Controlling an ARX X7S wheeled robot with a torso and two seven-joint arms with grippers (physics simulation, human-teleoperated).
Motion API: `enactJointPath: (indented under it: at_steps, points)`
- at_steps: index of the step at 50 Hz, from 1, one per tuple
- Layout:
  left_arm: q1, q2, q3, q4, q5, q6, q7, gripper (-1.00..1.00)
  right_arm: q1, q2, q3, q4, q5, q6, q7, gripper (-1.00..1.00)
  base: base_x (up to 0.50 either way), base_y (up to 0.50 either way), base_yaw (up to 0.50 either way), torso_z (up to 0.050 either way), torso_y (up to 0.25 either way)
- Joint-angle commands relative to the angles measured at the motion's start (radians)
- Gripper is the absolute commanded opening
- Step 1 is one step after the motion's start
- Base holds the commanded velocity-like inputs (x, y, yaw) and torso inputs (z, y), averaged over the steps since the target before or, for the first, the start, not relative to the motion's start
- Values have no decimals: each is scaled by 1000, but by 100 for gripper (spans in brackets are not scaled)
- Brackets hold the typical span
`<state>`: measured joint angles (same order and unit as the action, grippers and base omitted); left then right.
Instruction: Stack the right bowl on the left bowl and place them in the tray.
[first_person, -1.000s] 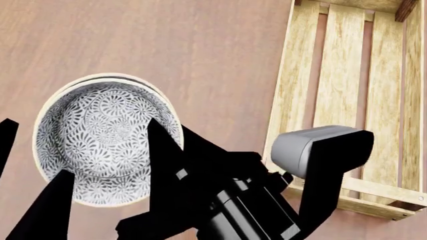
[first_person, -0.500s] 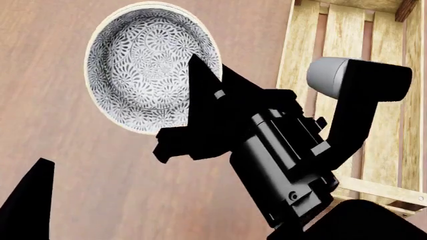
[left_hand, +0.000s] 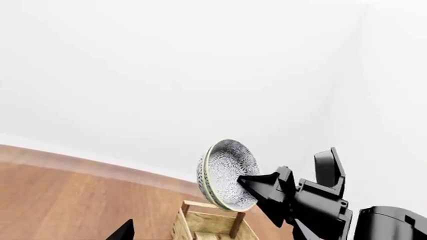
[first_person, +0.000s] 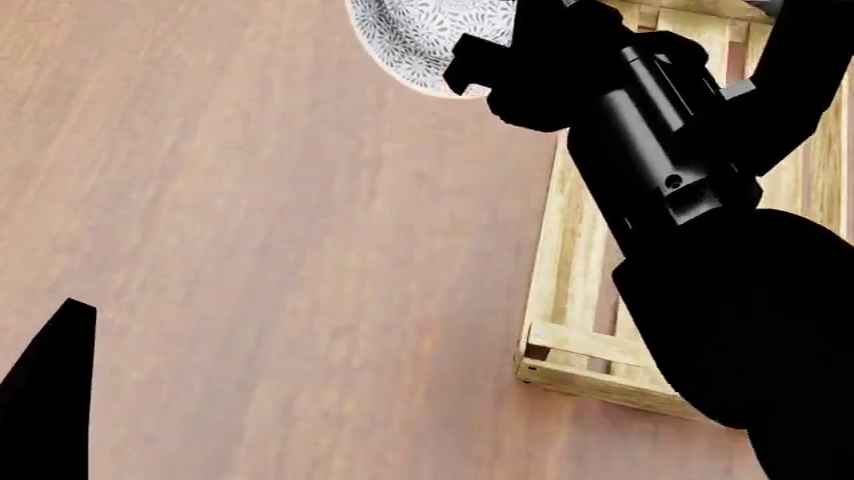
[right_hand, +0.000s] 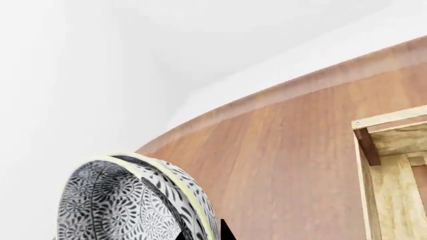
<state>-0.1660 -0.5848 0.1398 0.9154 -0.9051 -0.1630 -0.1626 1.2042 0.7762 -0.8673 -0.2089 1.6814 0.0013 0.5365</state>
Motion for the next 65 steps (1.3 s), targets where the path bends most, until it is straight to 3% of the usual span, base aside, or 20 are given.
enactJointPath:
  at_steps: [1,20,40,54,65]
  points:
    - [-2,-4,-1,-4,-5,4,-4,100,107,-53,34,201,-10,27,-21,-100,0,0,0,0,0]
    - [-8,-6,-1,-24,-6,12,-4,100,235,-239,17,687,-37,27,-128,-100,0,0,0,1,1]
    - [-8,-10,0,-32,-10,18,-8,100,457,-562,3,1503,-54,15,-375,-100,0,0,0,0,1]
    - [-8,-17,-13,-44,-25,30,-10,100,430,-568,-5,1517,15,-30,-267,-100,0,0,0,1,1]
    - [-8,-16,-9,-52,-25,33,-8,100,449,-569,-115,1518,160,-78,-189,-100,0,0,0,0,1]
